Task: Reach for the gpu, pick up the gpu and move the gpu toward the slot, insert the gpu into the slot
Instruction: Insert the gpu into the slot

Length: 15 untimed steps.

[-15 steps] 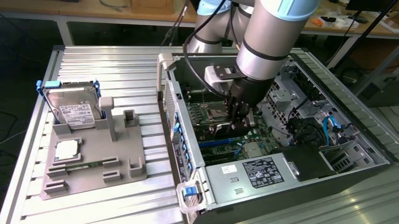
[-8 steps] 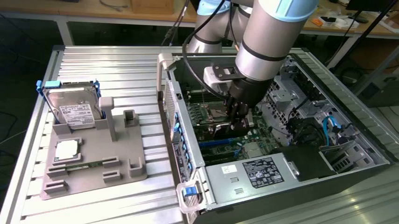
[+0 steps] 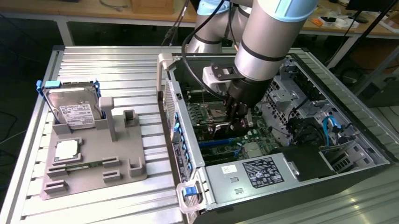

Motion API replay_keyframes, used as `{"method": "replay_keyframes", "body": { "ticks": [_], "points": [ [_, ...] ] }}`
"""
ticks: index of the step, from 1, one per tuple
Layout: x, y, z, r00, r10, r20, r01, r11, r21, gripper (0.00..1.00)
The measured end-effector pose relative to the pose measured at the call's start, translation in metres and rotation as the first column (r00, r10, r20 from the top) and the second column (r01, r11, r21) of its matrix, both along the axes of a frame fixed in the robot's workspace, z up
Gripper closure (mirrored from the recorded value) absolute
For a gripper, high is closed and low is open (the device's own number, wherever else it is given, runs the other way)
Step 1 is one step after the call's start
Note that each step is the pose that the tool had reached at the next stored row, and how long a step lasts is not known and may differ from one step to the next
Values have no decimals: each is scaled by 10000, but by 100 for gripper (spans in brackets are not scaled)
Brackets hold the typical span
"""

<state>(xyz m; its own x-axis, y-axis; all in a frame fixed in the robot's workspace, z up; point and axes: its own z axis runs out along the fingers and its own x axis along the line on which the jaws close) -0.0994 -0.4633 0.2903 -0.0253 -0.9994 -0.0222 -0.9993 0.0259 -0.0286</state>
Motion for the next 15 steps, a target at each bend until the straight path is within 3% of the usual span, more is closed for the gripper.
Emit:
{"method": "replay_keyframes", "body": {
  "ticks": [4, 5, 6, 7, 15],
  "points": [
    [2, 0, -5, 9997, -11, -224, 11, 10000, 3, 73],
    [3, -1, -6, 9994, -21, -353, 21, 10000, 3, 73],
    [0, -2, -6, 9991, -31, -421, 31, 10000, -1, 73],
    [-1, -2, -7, 9990, -36, -448, 36, 10000, -2, 73],
    [0, -2, -34, 9990, -36, -449, 36, 10000, 0, 73]
  ]
}}
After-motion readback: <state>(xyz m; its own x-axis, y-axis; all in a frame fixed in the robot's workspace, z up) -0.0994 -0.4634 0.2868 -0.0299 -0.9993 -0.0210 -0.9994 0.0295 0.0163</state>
